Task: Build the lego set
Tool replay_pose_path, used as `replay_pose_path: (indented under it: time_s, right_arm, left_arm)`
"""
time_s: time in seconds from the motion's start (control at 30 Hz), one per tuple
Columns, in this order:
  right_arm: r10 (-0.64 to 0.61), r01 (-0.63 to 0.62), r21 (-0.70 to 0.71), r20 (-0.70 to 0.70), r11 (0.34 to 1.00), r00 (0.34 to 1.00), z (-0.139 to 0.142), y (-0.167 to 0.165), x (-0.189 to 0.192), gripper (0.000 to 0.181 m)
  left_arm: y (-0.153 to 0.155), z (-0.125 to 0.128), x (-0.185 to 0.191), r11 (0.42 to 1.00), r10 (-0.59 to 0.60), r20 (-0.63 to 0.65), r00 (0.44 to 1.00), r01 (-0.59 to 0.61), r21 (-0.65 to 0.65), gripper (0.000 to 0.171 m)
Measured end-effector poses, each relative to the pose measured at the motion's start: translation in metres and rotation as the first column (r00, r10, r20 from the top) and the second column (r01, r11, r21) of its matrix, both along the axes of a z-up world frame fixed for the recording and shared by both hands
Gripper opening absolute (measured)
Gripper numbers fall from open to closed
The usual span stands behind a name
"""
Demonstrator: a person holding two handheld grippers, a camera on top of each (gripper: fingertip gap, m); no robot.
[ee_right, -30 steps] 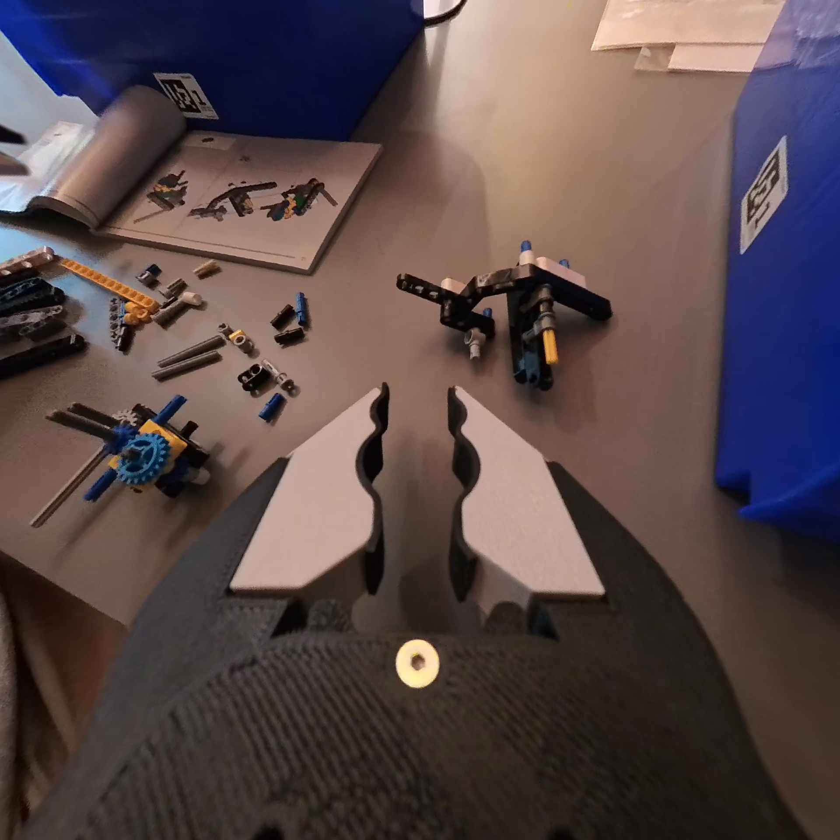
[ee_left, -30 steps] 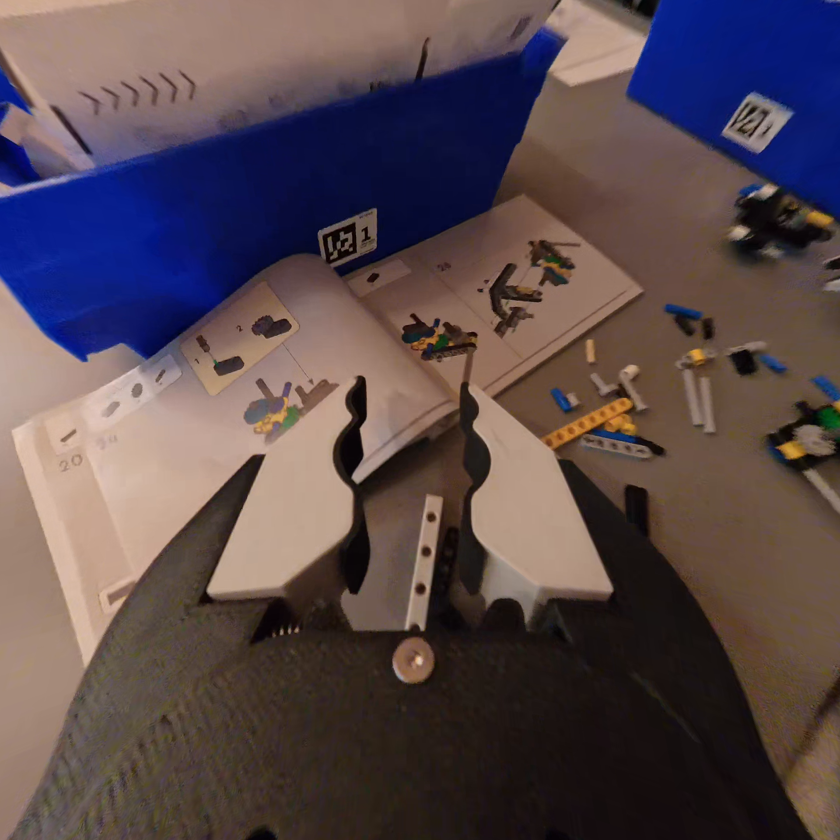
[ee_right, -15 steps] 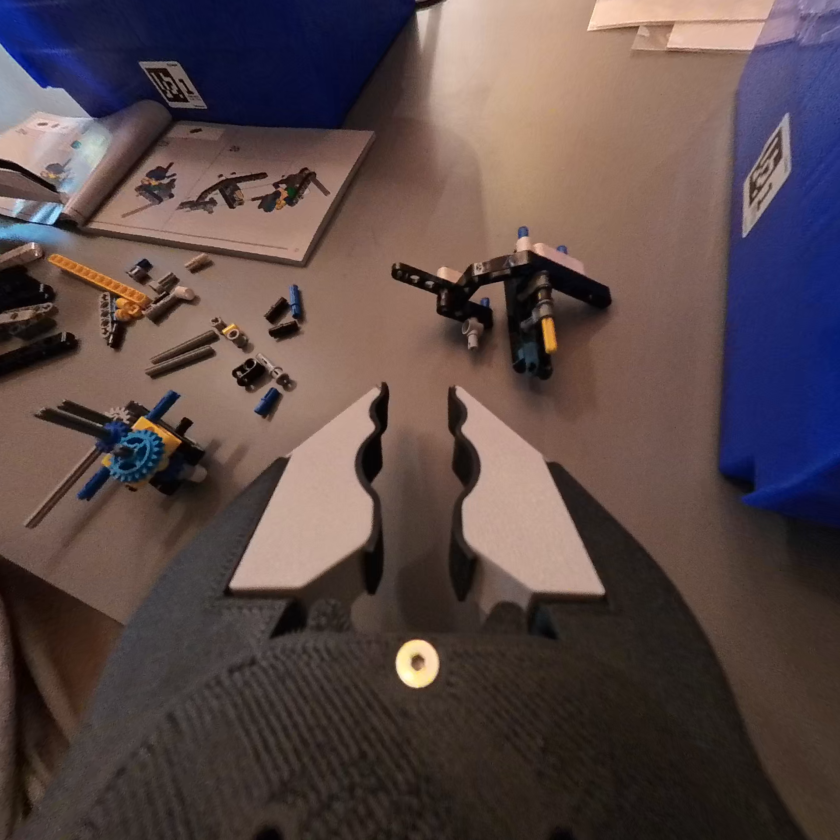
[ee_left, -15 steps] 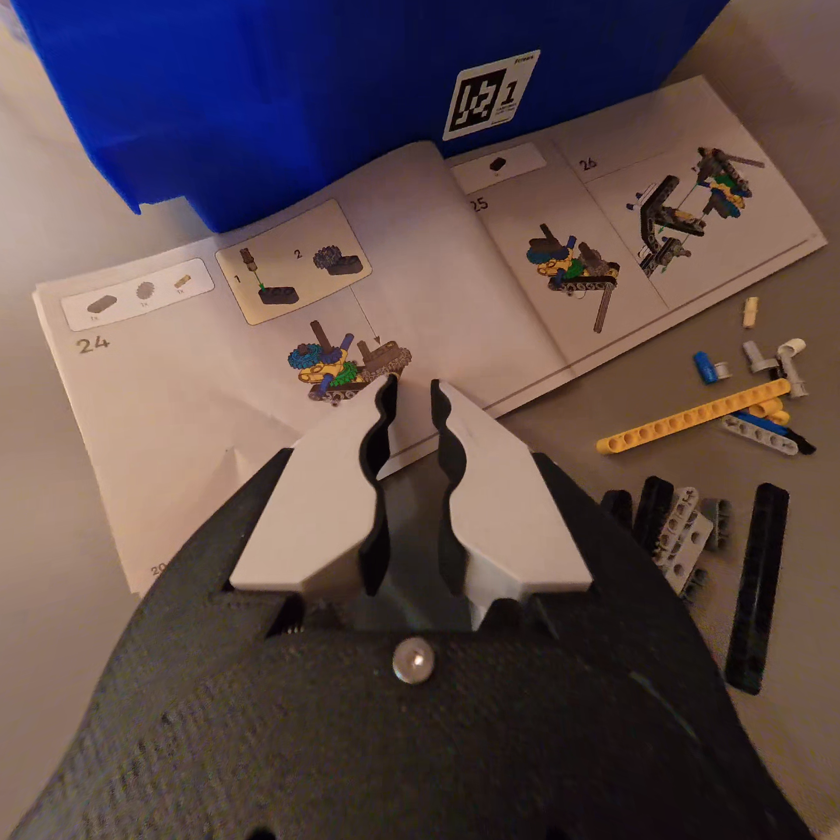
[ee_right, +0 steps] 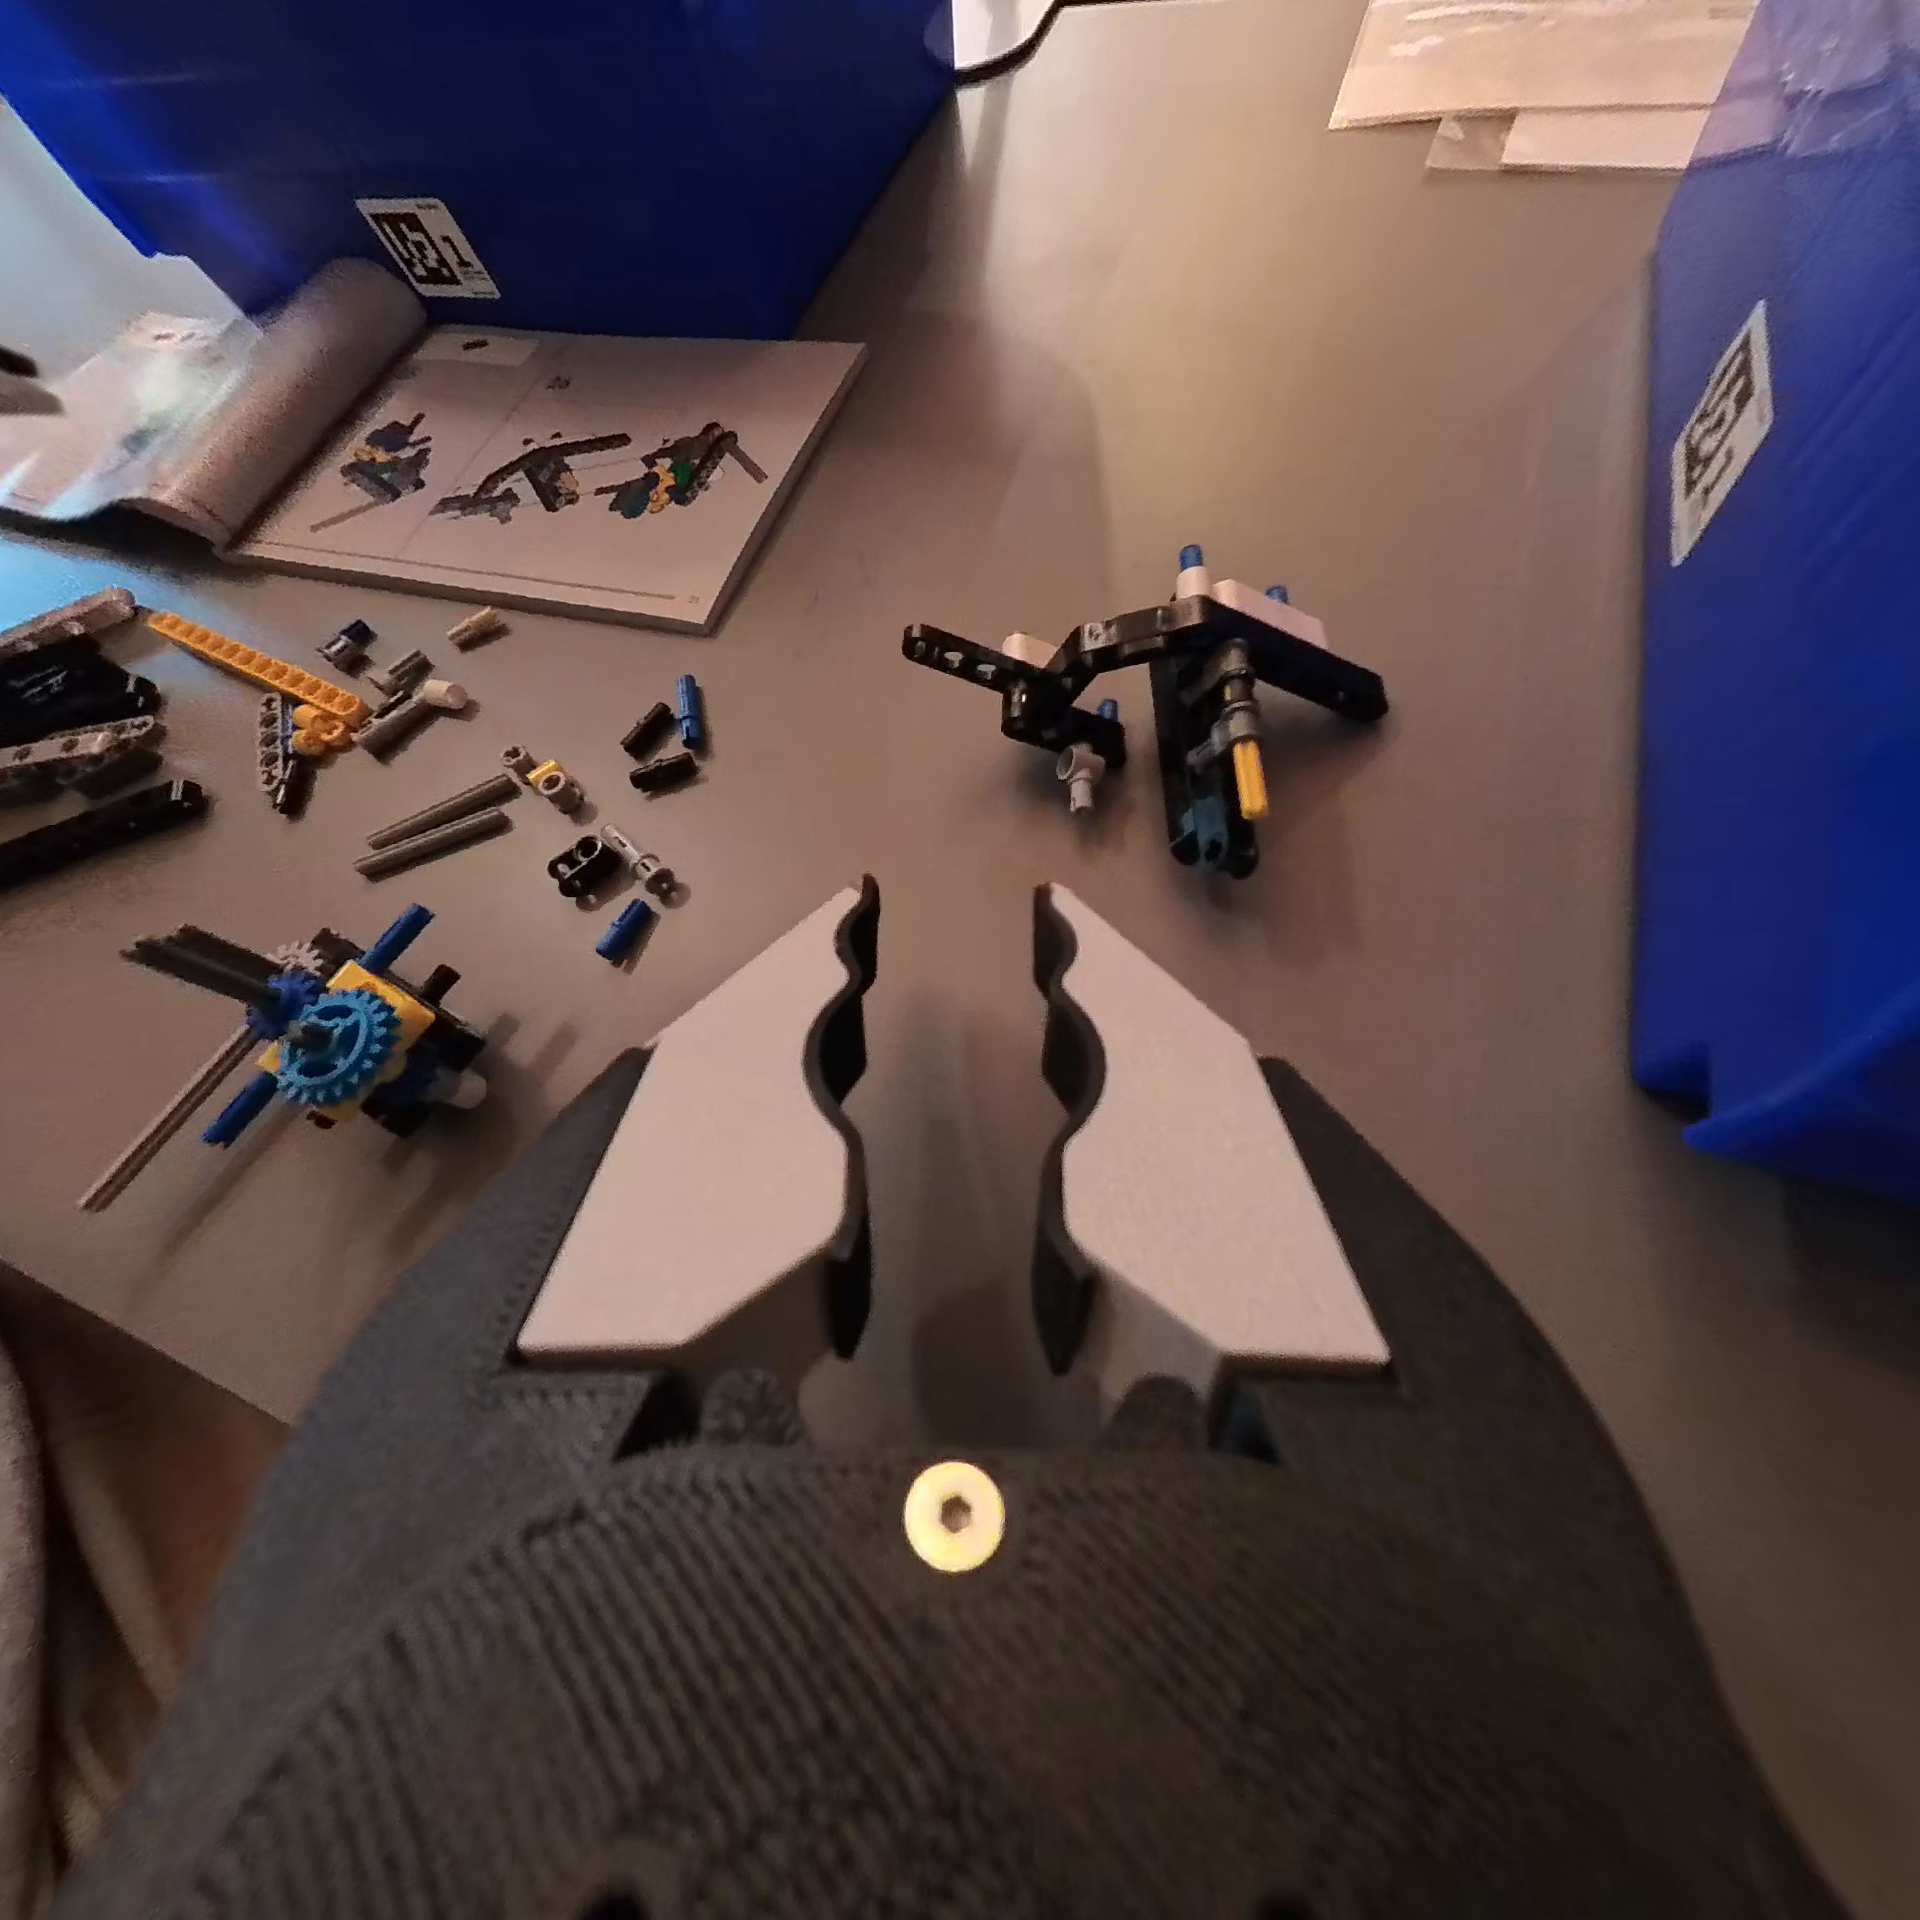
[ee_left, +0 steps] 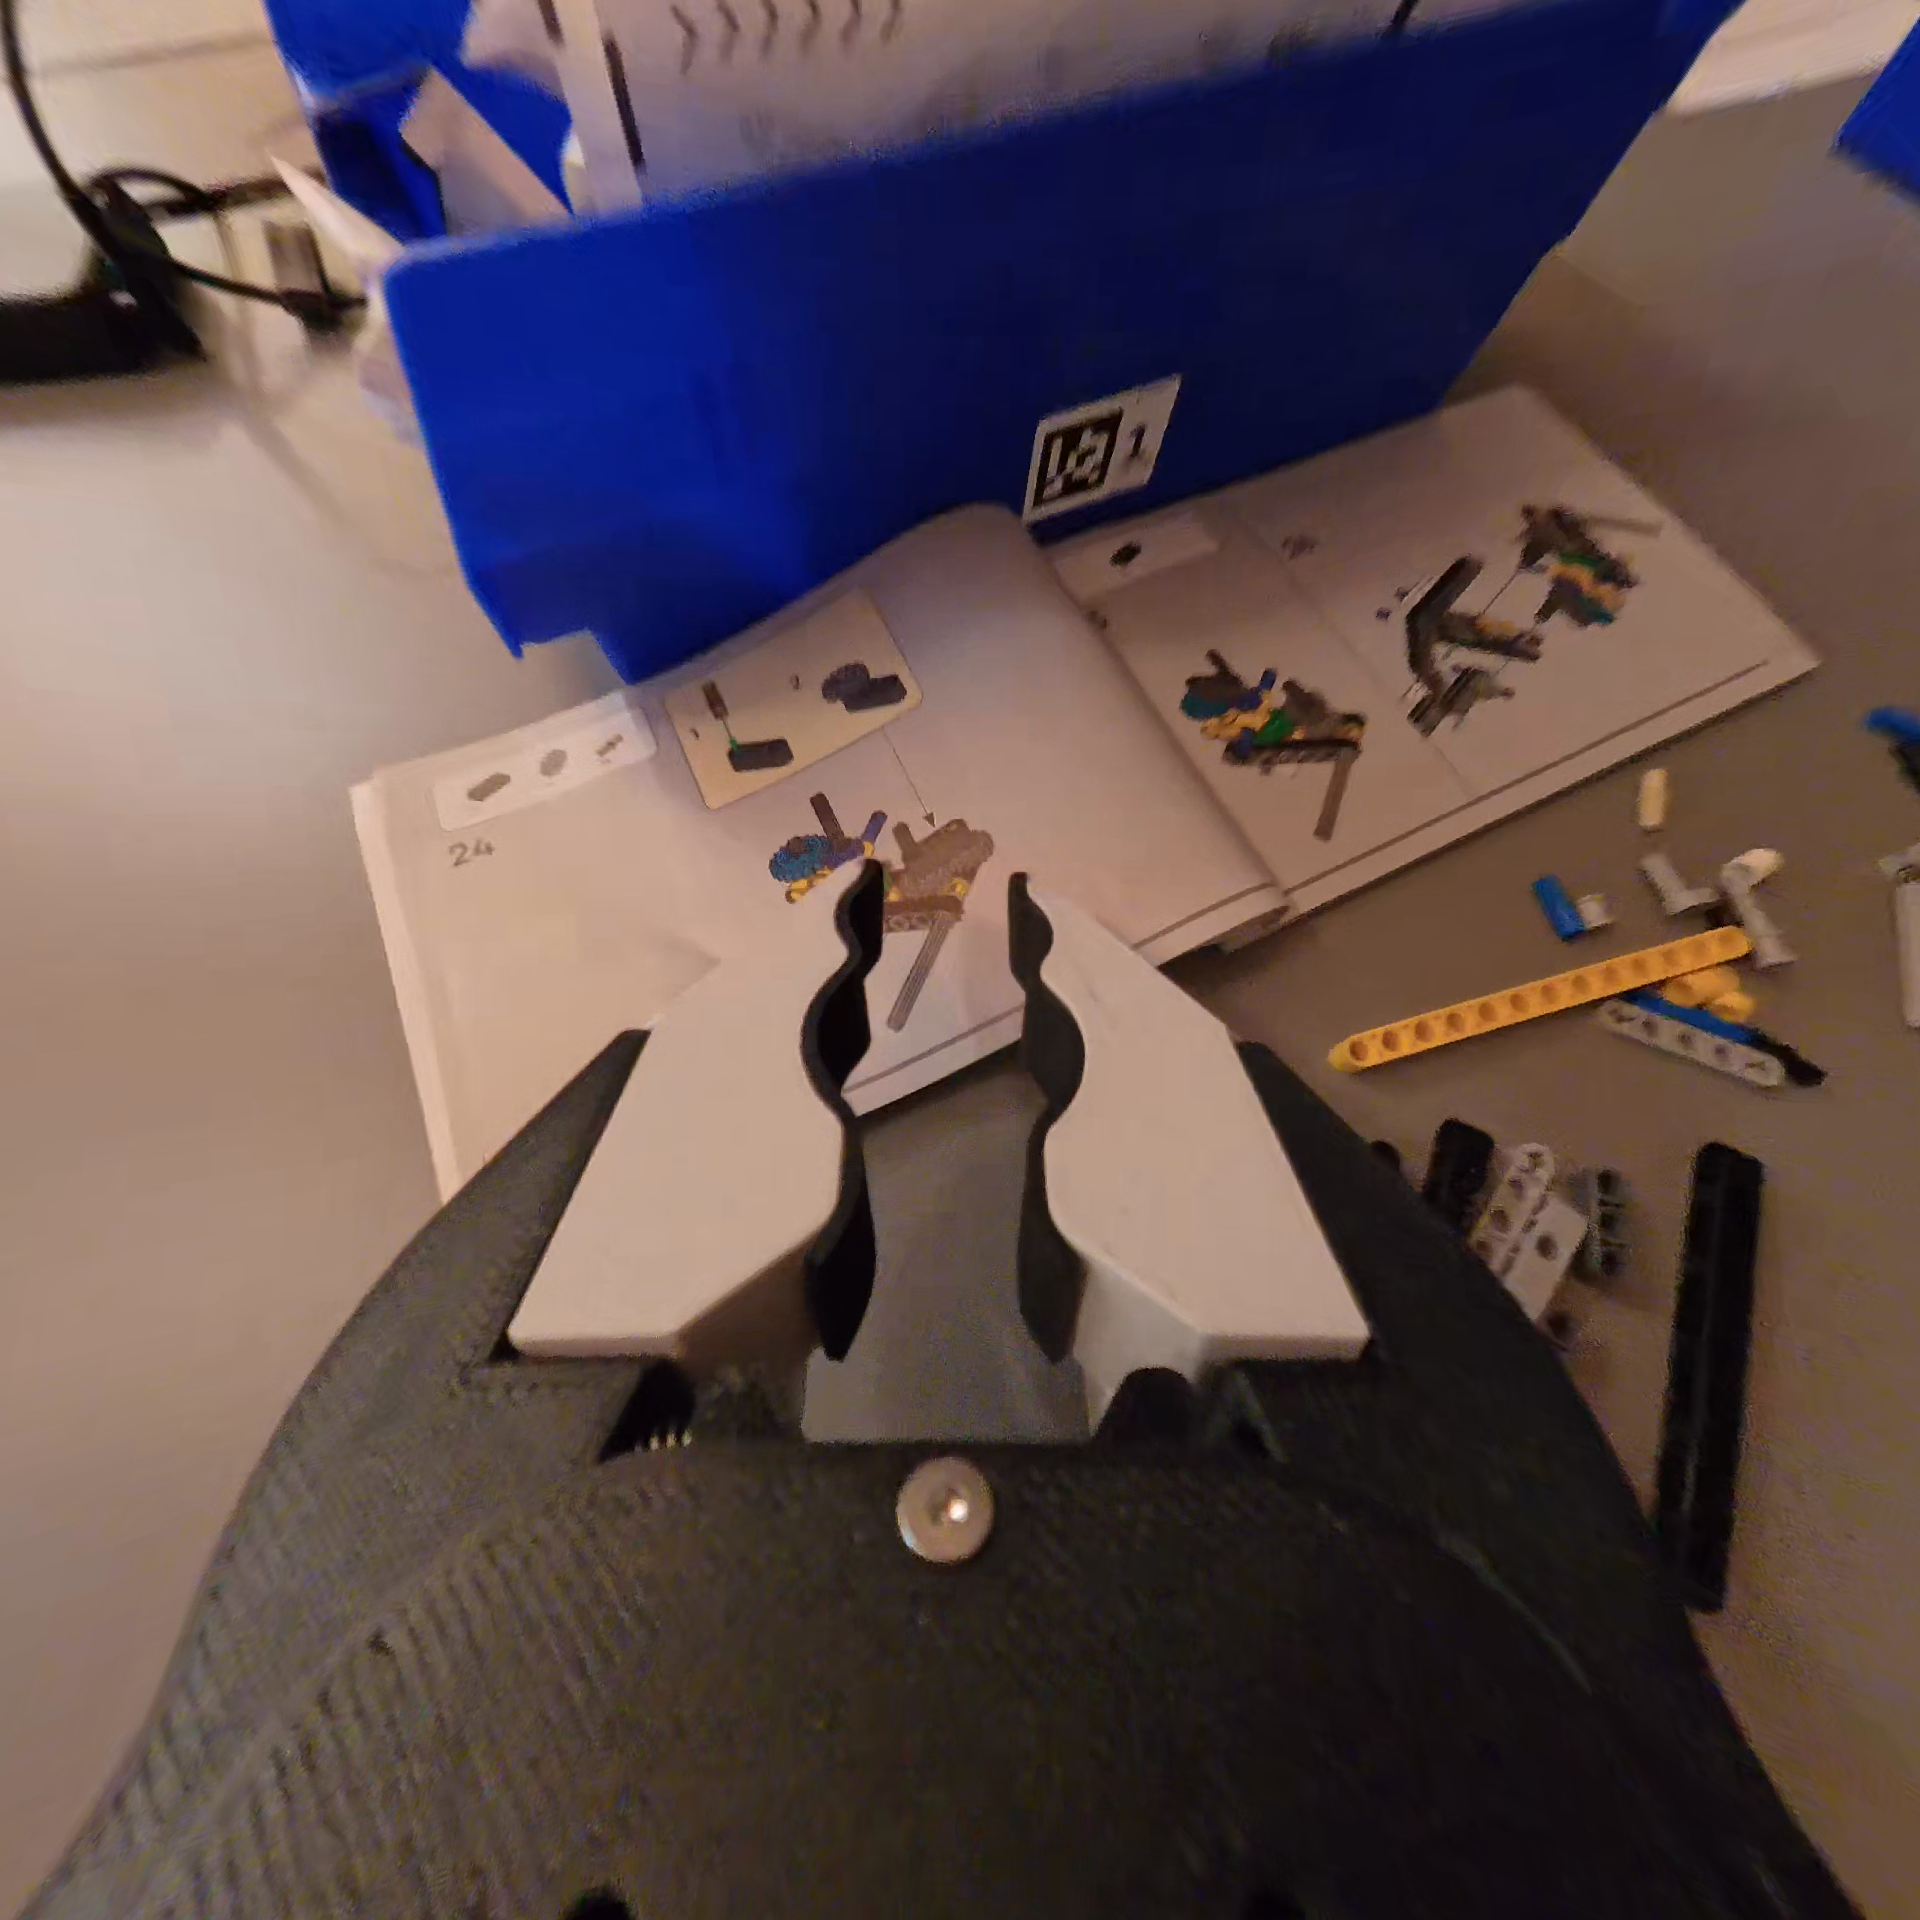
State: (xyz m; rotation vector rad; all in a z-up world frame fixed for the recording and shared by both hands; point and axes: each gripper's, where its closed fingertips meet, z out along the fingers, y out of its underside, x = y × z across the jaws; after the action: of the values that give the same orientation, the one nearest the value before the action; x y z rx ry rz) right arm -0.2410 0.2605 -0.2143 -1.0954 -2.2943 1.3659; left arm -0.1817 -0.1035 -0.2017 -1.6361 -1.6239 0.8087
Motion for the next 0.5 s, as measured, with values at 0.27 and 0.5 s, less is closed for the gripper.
replay_pose_path:
  time_s: [0.27, 0.5]
  right_arm:
    - [-0.061, 0.05, -0.075, -0.156, 0.996, 0.986, 0.034, 0.007, -0.006, 0.031]
    - [0.094, -0.188, -0.202, -0.404, 0.961, 0.91, 0.122, -0.095, 0.06, 0.031]
  left_arm:
    - [0.011, 0.038, 0.034, 0.995, 0.028, -0.255, 0.967, -0.004, 0.095, 0.024]
    - [0.011, 0.051, 0.054, 0.977, 0.001, -0.331, 0.944, 0.07, 0.203, 0.024]
